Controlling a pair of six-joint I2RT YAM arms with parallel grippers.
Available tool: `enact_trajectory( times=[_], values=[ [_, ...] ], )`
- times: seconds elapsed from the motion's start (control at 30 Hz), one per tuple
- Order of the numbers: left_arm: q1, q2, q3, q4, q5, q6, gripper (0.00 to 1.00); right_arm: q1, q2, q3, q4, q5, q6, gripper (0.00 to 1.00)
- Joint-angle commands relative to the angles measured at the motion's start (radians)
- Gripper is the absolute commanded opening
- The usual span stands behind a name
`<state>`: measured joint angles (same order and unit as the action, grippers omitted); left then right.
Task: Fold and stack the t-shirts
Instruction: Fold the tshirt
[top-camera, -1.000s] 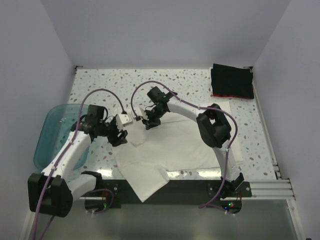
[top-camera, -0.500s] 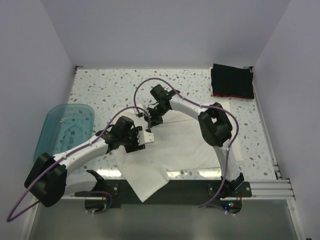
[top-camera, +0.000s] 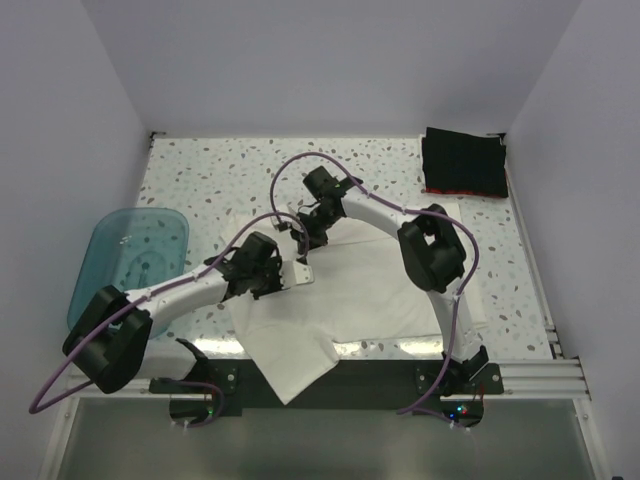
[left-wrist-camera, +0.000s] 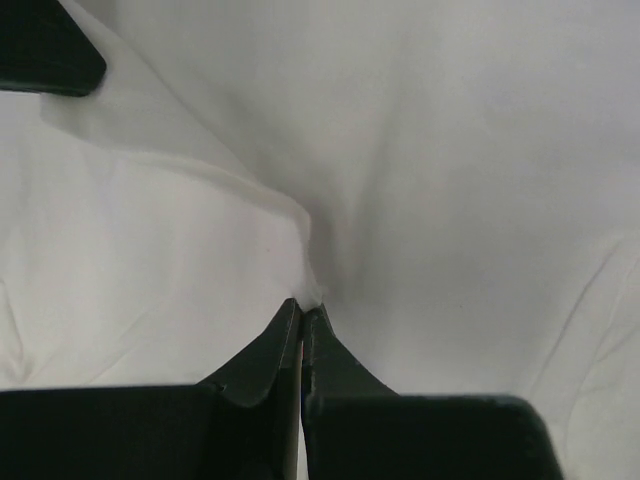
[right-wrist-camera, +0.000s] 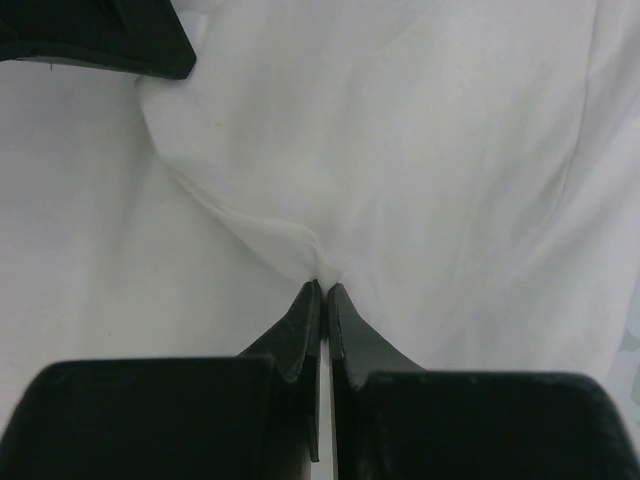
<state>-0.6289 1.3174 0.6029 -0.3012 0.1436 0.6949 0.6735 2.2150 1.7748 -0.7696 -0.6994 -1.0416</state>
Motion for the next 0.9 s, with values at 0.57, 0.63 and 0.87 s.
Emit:
enact_trajectory(
  times=[0.57, 0.63, 0.87],
  values=[
    [-0.026, 0.013, 0.267, -0.355, 0.125, -0.089, 0.00, -0.009, -0.051, 0.026, -0.103, -0.034, -0.081, 0.00],
    [-0.029, 0.019, 0.268, -0.348, 0.132, -0.092, 0.00, -0.012, -0.054, 0.023, -0.112, -0.032, -0.087, 0.00],
    [-0.037, 0.054, 0.262, -0.343, 0.154, -0.109, 0.00, -0.017, -0.049, 0.020, -0.138, -0.025, -0.112, 0.00]
  ],
)
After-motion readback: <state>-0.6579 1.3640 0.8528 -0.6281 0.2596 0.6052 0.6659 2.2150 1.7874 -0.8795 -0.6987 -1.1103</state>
